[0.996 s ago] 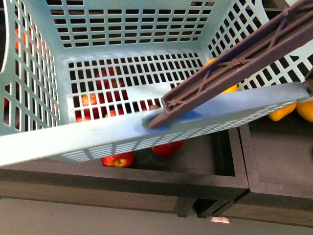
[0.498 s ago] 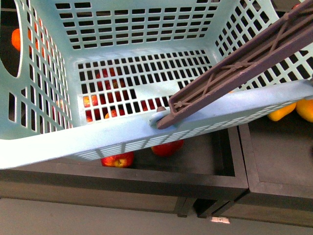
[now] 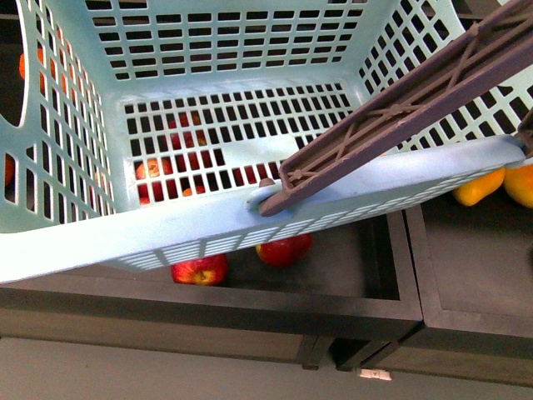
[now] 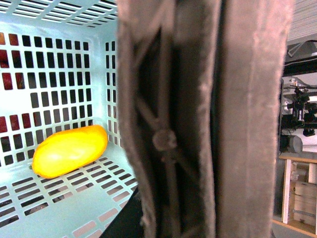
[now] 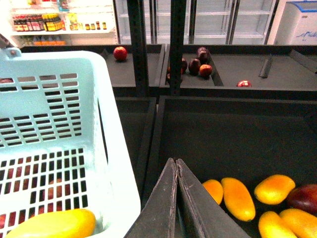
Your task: Pick mango and avocado into basket
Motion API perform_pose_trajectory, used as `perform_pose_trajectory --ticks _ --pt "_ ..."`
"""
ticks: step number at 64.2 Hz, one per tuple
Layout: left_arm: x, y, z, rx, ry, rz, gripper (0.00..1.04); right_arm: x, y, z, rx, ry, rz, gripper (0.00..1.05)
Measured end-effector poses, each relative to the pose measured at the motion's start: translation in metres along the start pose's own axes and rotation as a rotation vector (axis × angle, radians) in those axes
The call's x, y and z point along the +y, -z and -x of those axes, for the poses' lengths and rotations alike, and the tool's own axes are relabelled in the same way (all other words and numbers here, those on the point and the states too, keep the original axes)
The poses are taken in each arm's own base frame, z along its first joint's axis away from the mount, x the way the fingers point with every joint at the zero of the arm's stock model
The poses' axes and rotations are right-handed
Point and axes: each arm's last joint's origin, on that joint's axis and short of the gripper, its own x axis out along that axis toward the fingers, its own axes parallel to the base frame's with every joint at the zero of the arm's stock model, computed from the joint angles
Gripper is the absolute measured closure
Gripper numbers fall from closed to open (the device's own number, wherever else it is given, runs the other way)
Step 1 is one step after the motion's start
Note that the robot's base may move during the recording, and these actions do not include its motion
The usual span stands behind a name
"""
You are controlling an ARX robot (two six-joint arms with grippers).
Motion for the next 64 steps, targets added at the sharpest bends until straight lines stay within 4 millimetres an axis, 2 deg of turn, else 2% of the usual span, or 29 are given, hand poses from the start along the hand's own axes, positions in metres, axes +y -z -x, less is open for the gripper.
perform_pose_trajectory --ticks 21,25,35,64 --pt "0.0000 0.0000 0.0000 -0.001 -0.001 0.000 0.91 -0.0002 0.0013 0.0023 -0.003 0.001 0.000 0.48" --pt "0.0000 0.0000 0.0000 0.000 0.000 0.000 0.91 -0.0002 0.0013 0.0023 -0.003 0.001 0.000 0.33" --pt "0.0000 0.0000 0.0000 0.000 0.000 0.000 0.91 -0.0003 0.0013 0.0023 -0.003 0.001 0.000 0.09" --pt "-0.0028 0.0040 -0.0003 0.023 0.015 0.001 0.91 -0.0007 0.0011 0.0025 -0.005 0.004 0.000 0.09"
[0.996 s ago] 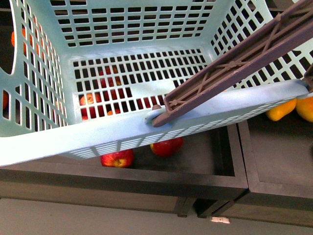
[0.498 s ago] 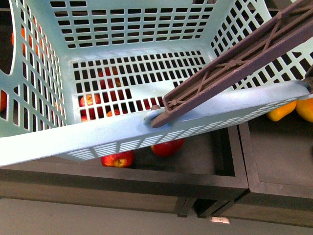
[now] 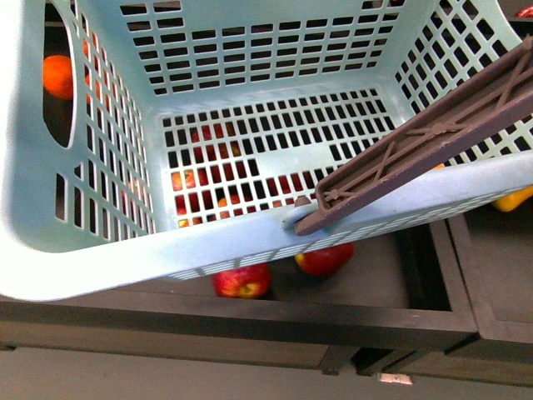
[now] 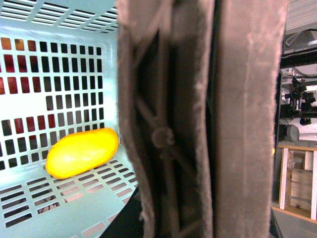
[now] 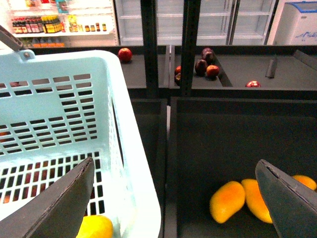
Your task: Pick mango and avocado into basket
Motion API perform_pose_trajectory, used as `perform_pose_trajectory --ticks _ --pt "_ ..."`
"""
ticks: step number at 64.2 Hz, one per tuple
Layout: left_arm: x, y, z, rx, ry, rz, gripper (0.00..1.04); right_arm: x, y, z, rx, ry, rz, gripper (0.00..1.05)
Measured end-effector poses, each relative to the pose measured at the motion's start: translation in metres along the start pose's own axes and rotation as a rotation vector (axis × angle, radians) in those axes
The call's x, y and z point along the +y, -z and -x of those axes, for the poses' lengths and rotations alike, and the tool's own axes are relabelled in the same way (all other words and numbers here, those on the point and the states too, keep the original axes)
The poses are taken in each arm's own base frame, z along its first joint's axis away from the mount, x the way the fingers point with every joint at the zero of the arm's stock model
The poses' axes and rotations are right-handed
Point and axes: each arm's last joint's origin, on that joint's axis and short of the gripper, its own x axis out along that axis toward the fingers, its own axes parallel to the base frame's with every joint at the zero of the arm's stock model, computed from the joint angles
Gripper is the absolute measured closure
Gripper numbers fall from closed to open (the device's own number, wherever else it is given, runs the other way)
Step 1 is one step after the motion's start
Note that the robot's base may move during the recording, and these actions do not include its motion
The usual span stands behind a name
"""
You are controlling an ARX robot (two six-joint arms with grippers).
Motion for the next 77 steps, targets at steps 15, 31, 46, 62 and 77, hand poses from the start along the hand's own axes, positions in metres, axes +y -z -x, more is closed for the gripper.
perform_pose_trajectory --ticks 15,31,46,62,77 --pt "0.0024 -0.0027 -0.0007 -0.020 -0.017 0.001 0.91 0.0000 0.0007 0.0004 0.002 -0.002 0.000 0.09" --pt "0.0033 -0.0038 -0.0010 -0.022 -0.019 -0.001 0.91 0.0001 0.0010 0.0004 0.005 -0.003 0.000 0.09" --pt "0.0031 -0.0032 -0.0014 -0.017 -0.017 0.000 0.91 0.0001 0.0007 0.0004 0.003 -0.003 0.000 0.09" --pt "0.0036 -0.0039 -0.0014 -0.025 -0.022 -0.003 0.91 0.0000 0.0008 0.0004 0.004 -0.003 0.000 0.09" --pt "0.0036 -0.0039 -0.0014 -0.021 -0.019 -0.002 0.91 0.0000 0.0007 0.0004 0.003 -0.002 0.000 0.09"
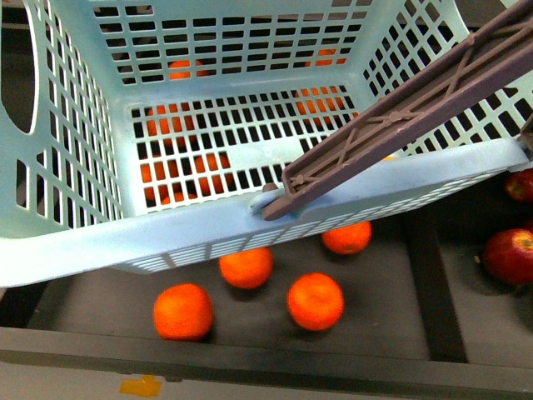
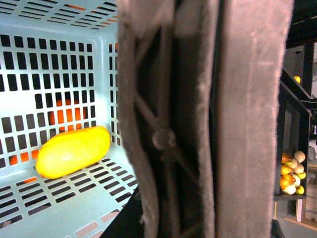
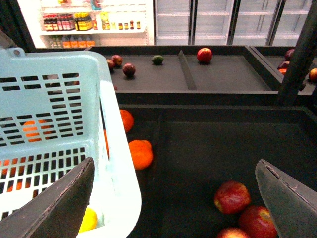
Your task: Pick mango and avocado into basket
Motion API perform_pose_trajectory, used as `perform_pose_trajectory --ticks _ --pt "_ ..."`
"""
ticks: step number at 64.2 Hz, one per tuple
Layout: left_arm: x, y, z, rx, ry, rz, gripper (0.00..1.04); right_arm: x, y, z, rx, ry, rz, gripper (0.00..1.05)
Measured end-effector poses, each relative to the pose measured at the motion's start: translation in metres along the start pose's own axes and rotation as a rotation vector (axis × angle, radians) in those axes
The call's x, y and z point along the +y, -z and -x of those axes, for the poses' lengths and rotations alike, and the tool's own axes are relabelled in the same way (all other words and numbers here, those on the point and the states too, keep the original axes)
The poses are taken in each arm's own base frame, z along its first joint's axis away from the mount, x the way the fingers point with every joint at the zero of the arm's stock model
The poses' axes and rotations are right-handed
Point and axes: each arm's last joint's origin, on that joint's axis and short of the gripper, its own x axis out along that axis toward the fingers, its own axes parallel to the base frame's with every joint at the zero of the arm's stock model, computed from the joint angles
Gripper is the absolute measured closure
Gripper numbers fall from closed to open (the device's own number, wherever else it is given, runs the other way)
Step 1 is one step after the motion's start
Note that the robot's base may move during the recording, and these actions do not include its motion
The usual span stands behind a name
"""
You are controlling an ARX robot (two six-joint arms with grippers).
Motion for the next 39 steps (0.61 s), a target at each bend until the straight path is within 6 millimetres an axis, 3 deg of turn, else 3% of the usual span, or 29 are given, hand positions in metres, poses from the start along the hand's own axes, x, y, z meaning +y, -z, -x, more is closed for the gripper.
perform_pose_trajectory --ticks 39 --pt "0.0001 -0.0001 -0.0001 0.001 0.000 0.002 0.91 0.0000 -0.0001 0.0000 0.000 0.000 0.000 0.09"
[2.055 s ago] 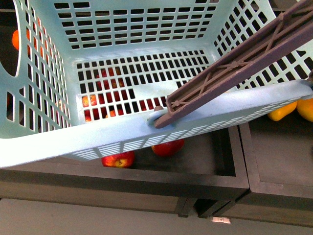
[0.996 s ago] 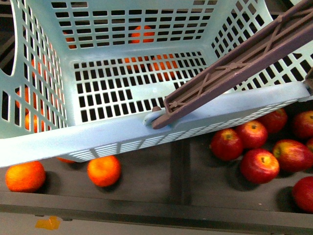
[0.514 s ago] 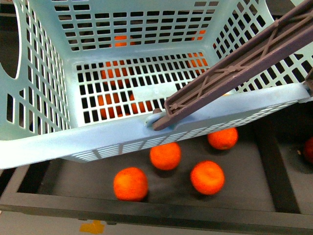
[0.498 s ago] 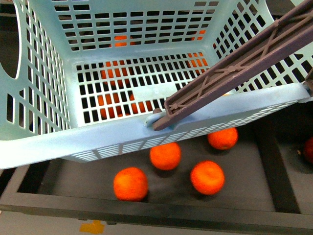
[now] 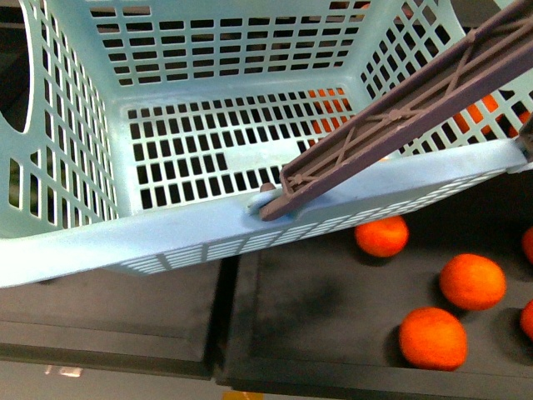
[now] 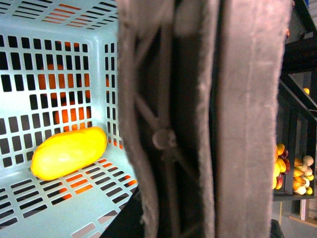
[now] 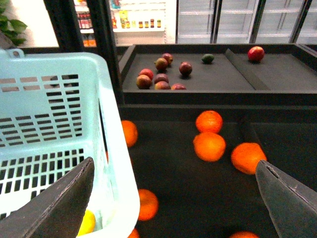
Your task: Pick mango and avocado into basket
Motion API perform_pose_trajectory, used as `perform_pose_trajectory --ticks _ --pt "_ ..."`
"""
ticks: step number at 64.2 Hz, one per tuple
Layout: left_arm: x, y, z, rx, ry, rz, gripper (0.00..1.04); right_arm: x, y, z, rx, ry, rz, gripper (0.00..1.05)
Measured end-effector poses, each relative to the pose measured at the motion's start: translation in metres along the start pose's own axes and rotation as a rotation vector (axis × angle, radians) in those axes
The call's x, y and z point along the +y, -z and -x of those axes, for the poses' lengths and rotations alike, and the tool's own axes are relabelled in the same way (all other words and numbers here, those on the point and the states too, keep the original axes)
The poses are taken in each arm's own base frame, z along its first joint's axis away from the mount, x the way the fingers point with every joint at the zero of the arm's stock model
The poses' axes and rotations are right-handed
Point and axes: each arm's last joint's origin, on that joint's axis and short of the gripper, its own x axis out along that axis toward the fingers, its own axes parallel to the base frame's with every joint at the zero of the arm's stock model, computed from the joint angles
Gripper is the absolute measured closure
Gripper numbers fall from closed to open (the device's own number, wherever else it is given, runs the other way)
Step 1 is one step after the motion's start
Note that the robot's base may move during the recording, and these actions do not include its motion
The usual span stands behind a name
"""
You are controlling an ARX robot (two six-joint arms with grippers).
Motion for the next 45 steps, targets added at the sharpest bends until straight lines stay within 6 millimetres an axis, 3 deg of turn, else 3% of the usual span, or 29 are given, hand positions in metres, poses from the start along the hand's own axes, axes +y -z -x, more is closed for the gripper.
perform_pose_trajectory --ticks 45 --pt "0.0000 0.0000 0.0000 0.000 0.000 -0.001 0.91 0.0000 -0.0002 0.0001 -0.001 -0.001 0.000 0.09"
